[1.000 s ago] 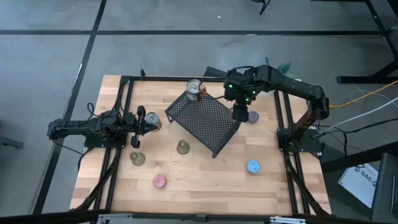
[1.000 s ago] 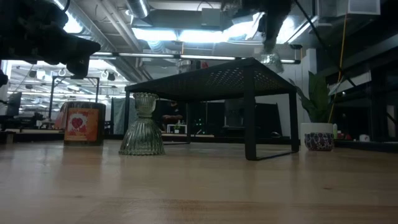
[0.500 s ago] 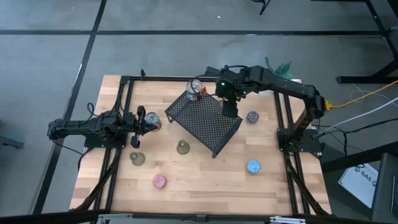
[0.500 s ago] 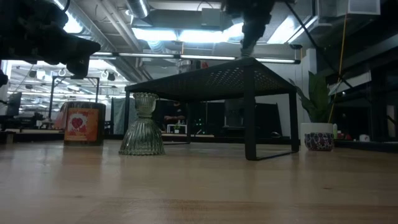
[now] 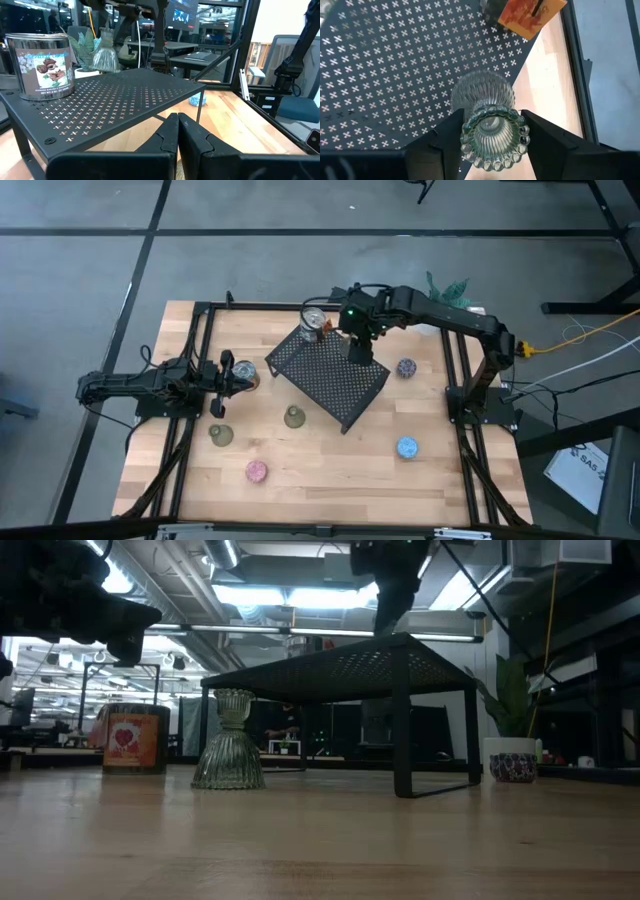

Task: Pick & Place candle stick holders
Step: Put the right glass candle holder on the shelf

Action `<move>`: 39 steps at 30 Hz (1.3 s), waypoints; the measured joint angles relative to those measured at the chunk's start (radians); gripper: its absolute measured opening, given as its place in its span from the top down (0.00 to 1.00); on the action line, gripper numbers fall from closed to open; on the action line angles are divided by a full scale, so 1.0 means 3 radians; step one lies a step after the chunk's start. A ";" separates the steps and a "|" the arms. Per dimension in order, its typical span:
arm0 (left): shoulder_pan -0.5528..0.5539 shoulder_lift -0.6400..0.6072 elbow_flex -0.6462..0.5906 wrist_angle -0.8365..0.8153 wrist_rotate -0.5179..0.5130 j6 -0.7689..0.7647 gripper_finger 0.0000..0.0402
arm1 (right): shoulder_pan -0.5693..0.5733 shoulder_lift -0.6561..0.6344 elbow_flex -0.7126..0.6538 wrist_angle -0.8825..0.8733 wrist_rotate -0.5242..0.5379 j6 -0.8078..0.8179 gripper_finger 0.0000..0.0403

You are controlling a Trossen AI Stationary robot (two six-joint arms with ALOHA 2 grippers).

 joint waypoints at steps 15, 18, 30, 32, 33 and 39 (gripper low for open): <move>0.0000 0.0000 0.0001 0.0000 0.0001 0.0000 1.00 | -0.0005 0.0070 0.0000 0.0296 -0.0103 -0.0288 0.54; 0.0000 0.0000 0.0000 0.0000 0.0001 0.0000 1.00 | -0.0015 0.0070 0.0000 0.0295 -0.0112 -0.0296 0.54; 0.0000 0.0000 0.0000 0.0000 0.0001 0.0000 1.00 | -0.0047 0.0162 -0.0003 0.0351 -0.0240 -0.0292 0.54; 0.0000 0.0000 0.0000 0.0000 0.0001 0.0000 1.00 | -0.0047 0.0162 -0.0003 0.0351 -0.0241 -0.0292 0.54; 0.0000 0.0000 0.0000 0.0000 0.0001 0.0000 1.00 | -0.0047 0.0162 -0.0003 0.0353 -0.0241 -0.0292 0.54; 0.0000 0.0000 0.0000 0.0000 0.0001 0.0000 1.00 | -0.0051 0.0164 -0.0003 0.0352 -0.0244 -0.0286 0.54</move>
